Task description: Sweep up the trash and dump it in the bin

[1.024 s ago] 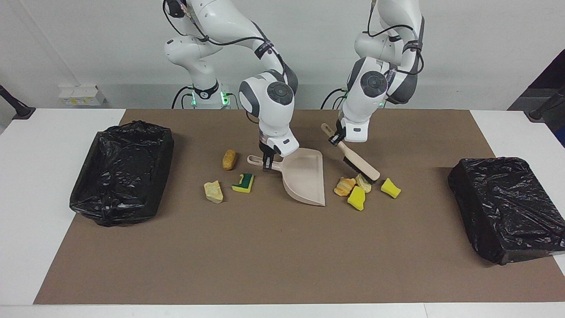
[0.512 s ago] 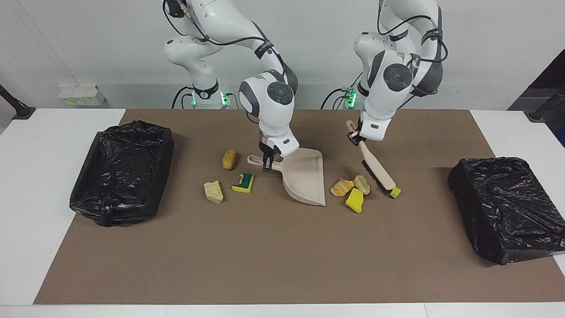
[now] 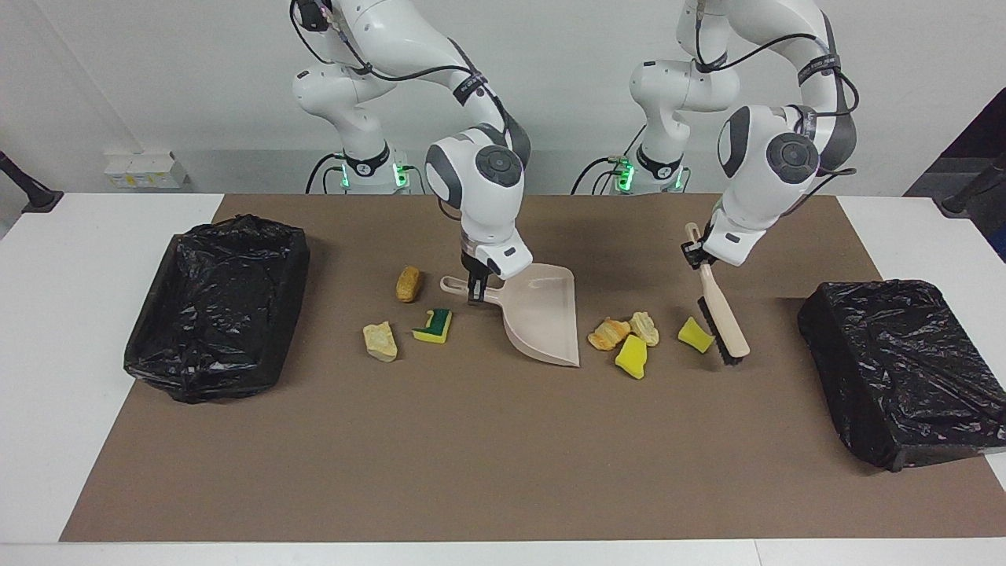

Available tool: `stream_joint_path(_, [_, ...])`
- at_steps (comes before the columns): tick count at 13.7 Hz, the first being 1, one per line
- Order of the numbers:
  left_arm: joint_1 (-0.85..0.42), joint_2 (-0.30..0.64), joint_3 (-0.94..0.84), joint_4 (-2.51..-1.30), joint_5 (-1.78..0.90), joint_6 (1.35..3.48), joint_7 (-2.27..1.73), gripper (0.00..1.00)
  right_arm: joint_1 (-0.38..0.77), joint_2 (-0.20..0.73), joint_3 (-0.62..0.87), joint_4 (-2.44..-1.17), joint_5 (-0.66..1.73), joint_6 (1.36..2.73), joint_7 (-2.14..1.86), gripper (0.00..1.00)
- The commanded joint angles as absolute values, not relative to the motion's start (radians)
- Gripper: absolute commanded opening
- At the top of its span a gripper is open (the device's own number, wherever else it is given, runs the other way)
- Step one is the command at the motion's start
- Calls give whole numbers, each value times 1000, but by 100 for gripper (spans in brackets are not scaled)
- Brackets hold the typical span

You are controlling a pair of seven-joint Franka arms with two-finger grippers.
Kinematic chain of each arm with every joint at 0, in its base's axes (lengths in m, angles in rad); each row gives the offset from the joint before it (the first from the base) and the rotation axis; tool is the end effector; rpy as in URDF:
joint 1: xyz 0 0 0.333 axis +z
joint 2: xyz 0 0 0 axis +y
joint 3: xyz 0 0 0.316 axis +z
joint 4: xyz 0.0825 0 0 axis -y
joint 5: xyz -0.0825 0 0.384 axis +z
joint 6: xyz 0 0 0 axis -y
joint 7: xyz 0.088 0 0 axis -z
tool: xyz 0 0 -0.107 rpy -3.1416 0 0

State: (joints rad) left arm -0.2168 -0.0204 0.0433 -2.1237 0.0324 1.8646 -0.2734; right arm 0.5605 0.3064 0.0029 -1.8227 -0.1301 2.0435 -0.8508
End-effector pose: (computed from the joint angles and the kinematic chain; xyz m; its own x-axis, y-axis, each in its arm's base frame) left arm 0.5018 -0.0854 0.4020 0.9708 0.0945 -0.2205 0.0762 -0.9930 -0.0899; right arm 0.5299 0.3261 0.3622 0.0918 0.9858 -0.1406 0.9958 -0.0919 0.0053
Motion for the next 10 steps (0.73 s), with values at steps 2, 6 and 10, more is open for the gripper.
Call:
stream_joint_path(2, [-219, -26, 31, -2229, 61, 1968, -192, 0, 555, 288, 9, -1852, -149, 2082, -836, 0])
stream_joint_path(6, [-304, 47, 26, -2226, 61, 2097, -189, 0, 555, 290, 9, -1852, -147, 2082, -834, 0])
stream_joint_path(10, [-438, 49, 21, -2226, 51, 2129, -198, 0, 555, 288, 9, -1853, -146, 2082, -834, 0])
